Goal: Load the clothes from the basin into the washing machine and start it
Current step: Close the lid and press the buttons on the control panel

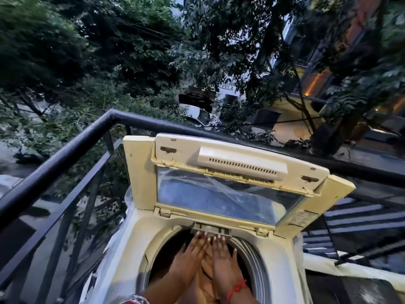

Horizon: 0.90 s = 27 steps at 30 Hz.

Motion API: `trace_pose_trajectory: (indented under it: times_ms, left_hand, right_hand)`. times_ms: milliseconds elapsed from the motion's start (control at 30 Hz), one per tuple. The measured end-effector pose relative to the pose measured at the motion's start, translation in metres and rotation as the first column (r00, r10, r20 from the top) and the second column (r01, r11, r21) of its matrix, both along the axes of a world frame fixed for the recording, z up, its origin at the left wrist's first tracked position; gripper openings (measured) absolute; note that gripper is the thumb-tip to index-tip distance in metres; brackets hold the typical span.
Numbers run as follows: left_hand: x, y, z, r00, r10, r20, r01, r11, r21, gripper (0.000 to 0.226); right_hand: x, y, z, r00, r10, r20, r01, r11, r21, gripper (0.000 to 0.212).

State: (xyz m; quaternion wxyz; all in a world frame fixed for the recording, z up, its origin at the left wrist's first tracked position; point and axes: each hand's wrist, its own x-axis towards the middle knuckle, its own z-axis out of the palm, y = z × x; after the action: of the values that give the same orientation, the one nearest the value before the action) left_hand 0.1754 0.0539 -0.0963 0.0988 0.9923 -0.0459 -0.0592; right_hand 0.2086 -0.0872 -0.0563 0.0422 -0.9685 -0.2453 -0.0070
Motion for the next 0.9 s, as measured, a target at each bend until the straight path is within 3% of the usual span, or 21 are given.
trace_pose_trajectory:
  times_ms: [67,167,333,500,633,700,800,867,900]
  left_hand:
    - [0.008,-0.001,0.006,0.997,-0.021,-0.074,0.019,1.0,-0.025,0.068]
    - [0.013,0.001,0.015,0.981,-0.113,-0.156,0.119,0.993,0.026,0.061]
    - [0.021,-0.002,0.021,0.959,-0.063,-0.277,0.071,0.997,0.017,0.061]
    - [0.023,-0.015,0.052,0.902,-0.012,-0.432,0.051,0.996,0.08,0.061]
    - [0.031,-0.029,0.129,0.887,0.037,-0.46,-0.003,0.997,0.076,0.059]
    - [0.033,-0.031,0.186,0.937,0.112,-0.33,-0.111,0.994,0.022,0.053]
    - [0.032,-0.026,0.26,0.989,0.135,0.065,-0.123,0.979,-0.161,0.043]
    - [0.029,-0.02,0.298,0.919,0.109,0.378,-0.011,0.967,-0.253,0.034]
    - [0.029,-0.017,0.312,0.843,0.089,0.531,0.047,0.971,-0.236,0.03]
  right_hand:
    - [0.009,0.002,0.001,0.987,-0.063,-0.148,0.058,0.998,-0.035,0.084]
    - [0.015,0.005,0.007,0.959,-0.035,-0.283,-0.008,0.989,-0.148,0.065]
    - [0.018,0.007,0.009,0.939,-0.064,-0.338,-0.023,0.968,-0.249,0.061]
    - [0.024,0.008,0.045,0.854,-0.02,-0.52,-0.094,0.977,-0.192,0.064]
    - [0.04,0.013,0.118,0.851,0.146,-0.504,-0.164,0.986,0.008,0.036]
    - [0.047,0.01,0.164,0.896,0.18,-0.407,-0.168,0.984,0.064,0.035]
    - [0.049,0.001,0.234,0.973,0.214,-0.091,-0.193,0.962,0.195,0.028]
    - [0.042,-0.012,0.279,0.965,0.219,0.143,-0.254,0.914,0.316,0.021]
    - [0.038,-0.017,0.302,0.943,0.215,0.253,-0.299,0.881,0.367,0.022]
